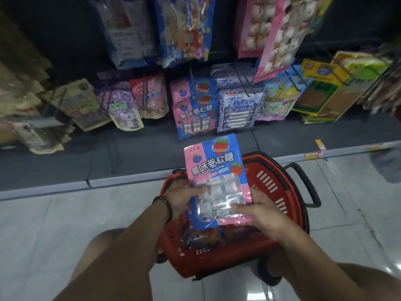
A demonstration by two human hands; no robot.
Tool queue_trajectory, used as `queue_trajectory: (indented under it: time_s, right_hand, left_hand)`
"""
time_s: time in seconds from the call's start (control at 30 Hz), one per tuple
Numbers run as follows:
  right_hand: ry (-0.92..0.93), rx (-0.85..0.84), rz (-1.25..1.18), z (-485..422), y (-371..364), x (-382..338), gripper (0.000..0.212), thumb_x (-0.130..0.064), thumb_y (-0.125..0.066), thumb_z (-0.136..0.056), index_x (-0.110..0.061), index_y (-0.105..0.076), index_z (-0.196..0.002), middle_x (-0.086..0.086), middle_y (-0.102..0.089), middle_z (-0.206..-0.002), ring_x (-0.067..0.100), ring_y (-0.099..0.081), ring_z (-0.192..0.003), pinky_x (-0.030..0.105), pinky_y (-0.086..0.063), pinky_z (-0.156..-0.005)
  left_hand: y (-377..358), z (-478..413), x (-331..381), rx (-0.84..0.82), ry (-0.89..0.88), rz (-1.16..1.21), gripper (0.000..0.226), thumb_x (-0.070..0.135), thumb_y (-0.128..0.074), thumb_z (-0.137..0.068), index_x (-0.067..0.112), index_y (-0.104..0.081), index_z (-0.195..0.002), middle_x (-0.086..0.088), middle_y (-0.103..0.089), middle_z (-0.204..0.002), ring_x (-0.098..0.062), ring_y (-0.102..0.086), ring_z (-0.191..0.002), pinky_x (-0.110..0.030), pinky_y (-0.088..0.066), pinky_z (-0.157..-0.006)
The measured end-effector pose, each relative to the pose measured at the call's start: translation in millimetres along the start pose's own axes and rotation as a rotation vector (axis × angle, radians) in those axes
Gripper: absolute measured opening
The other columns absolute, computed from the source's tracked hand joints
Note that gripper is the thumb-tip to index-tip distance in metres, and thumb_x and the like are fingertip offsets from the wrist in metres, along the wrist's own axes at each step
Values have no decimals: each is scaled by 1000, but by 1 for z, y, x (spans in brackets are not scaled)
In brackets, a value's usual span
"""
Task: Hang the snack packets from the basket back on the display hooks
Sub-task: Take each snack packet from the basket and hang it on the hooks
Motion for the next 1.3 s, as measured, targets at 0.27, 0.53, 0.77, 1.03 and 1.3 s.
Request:
queue_trajectory:
  time_s: [0.27, 0.53, 0.77, 1.03, 1.3]
  right_hand:
    - [158, 250, 166, -9, 5, -26, 16, -19, -81, -96, -14, -77, -110, 10, -83, -104, 35, -80, -99, 57, -62, -95]
    - [232, 437, 110, -47, 15, -68, 3, -16, -82, -95, -17, -82, -92, 6, -83, -91, 33, -79, -86, 46, -62, -83]
    - [279, 360, 259, -128, 20, -124, 7, -5, -80, -93, -11, -80, -94, -1, -84, -88, 16, -75, -77, 31, -57, -76]
    - [373, 336, 226, -175, 22, -82, 8, -10, -78, -98, -18, -79, -99, -2, -84, -100, 18, -80, -95, 45, -63, -90]
    - [464, 346, 180, -185, 15, -89, 7, -15, -76, -100, -22, -76, -98, -2, -84, -100, 22, -78, -94, 45, -61, -85]
  left_hand:
    - [18, -5, 28, 119, -251, -48, 28, 3, -80, -90, 8, -78, -117, -9, -80, -117, -37, -71, -119, -54, -54, -109]
    - [27, -19, 53, 74, -269, -7, 30, 9, -80, -90, 12, -78, -120, -8, -79, -120, -30, -74, -115, -48, -57, -106]
    - [36, -57, 81, 197, -101, 172, 11, 29, -68, -102, 23, -74, -110, -7, -82, -105, -31, -78, -87, -39, -62, -67]
    - [59, -98, 79, 371, -270, 43, 11, 19, -67, -101, 19, -78, -99, -10, -81, -99, -25, -67, -83, -51, -61, -83]
    - [68, -106, 93, 381, -393, -27, 12, 18, -62, -106, 17, -74, -106, -11, -79, -100, -22, -63, -85, -52, -59, -83]
Point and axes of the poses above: each hand's wrist, its own z-axis away from the middle knuckle, its own y-axis out of the back of the hand, x = y × z, the point moved 8 cm from there along -z, towards the middle knuckle
